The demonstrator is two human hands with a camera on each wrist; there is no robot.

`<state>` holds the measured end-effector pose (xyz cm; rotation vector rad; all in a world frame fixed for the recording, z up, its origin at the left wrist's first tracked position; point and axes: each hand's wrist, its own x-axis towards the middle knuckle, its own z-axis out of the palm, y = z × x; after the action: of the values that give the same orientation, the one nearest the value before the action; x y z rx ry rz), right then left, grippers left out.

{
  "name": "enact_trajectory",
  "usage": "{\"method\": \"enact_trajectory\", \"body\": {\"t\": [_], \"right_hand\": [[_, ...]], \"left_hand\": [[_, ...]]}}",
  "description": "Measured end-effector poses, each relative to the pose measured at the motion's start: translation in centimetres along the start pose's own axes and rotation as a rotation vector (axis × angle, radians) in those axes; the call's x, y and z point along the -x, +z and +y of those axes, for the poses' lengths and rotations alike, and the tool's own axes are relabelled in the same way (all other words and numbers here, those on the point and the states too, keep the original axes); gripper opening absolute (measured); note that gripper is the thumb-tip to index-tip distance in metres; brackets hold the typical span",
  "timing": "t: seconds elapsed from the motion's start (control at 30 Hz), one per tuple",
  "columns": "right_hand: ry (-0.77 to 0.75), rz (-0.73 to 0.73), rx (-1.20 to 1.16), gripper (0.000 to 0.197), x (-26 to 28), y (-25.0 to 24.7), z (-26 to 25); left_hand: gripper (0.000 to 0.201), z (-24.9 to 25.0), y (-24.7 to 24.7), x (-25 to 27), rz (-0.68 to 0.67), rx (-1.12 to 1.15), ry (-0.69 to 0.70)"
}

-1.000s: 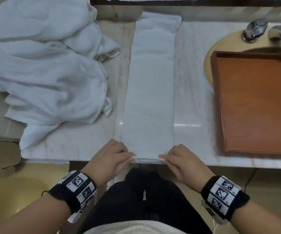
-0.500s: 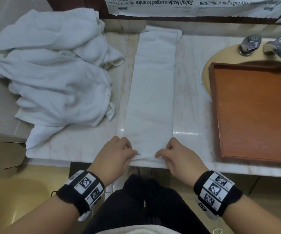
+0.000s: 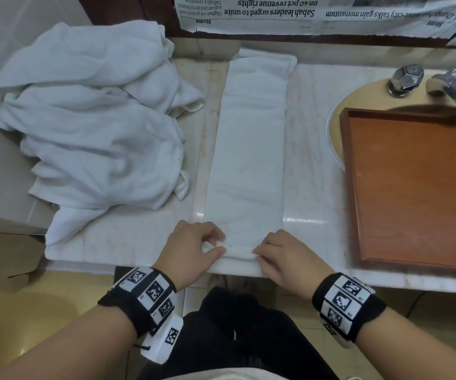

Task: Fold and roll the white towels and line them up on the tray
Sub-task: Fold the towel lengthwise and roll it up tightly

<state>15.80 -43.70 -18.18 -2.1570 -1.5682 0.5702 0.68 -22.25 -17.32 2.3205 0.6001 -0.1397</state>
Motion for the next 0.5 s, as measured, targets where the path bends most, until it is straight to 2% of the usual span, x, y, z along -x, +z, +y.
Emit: {"method": "enact_trajectory", "body": {"t": [0.1,0.2,0.33,0.43,0.5], "right_hand": [[0.095,-0.132,-0.097,0.024,-0.8,-1.4,0.5],[0.153,-0.189,-0.159,0.025,-1.5,-2.0,0.8],[0.199,-0.175,-0.223,0.020,-2.1,-2.8,0.7],[0.181,-0.186,-0.176,0.019,-2.3,-2.8,0.5],[0.147,-0.130,-0.079,0.022,-2.1,-2.4,0.2]], "left_hand": [[0.004,0.6,0.3,0.5,0.078,-0.272,0.252],[0.014,0.2,1.1,1.3,0.097,-0.403,0.437],[0.021,-0.5,1.4,0.1,0.152,-0.433,0.493],[0.034,-0.5,0.9,-1.5,0.071,-0.470,0.457],[0.042,-0.3,0.4,-2.4,0.021,-0.493,0.433]]}}
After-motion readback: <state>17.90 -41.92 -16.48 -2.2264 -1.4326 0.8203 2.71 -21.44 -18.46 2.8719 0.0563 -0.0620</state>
